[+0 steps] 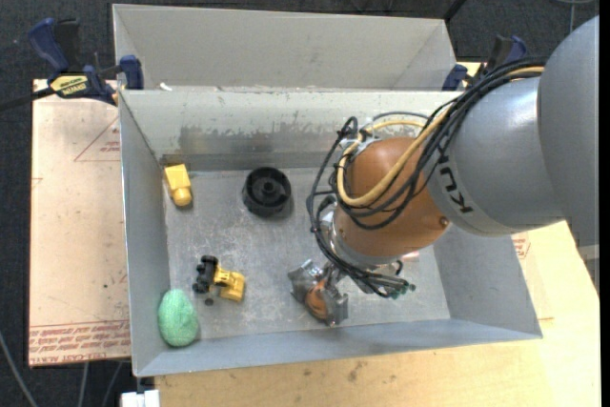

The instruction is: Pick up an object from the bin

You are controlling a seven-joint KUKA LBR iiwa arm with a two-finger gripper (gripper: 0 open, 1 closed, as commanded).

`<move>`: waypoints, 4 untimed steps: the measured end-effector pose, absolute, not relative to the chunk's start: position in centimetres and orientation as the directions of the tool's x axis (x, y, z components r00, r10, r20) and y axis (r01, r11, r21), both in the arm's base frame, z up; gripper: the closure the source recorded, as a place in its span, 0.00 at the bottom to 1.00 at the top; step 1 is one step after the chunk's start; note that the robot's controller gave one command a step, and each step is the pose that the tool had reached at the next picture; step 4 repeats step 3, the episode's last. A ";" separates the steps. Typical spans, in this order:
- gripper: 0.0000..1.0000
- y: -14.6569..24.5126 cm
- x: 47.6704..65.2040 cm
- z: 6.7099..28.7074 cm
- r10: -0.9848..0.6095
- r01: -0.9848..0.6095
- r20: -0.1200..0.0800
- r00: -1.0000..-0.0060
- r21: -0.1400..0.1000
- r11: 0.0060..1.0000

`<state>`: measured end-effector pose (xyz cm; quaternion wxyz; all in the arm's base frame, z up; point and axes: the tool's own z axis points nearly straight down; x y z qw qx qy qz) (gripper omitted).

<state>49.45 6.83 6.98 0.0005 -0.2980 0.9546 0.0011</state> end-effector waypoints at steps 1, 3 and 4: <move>1.00 6.8 49.3 7.3 -0.569 -0.569 0.002 -0.822 0.003 0.822; 1.00 6.9 49.4 9.8 -0.569 -0.569 -0.001 -0.823 0.001 0.823; 1.00 6.9 49.4 9.8 -0.569 -0.569 -0.001 -0.823 0.001 0.823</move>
Offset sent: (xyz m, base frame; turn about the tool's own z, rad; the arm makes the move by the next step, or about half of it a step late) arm 0.0000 0.0002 0.0432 0.0000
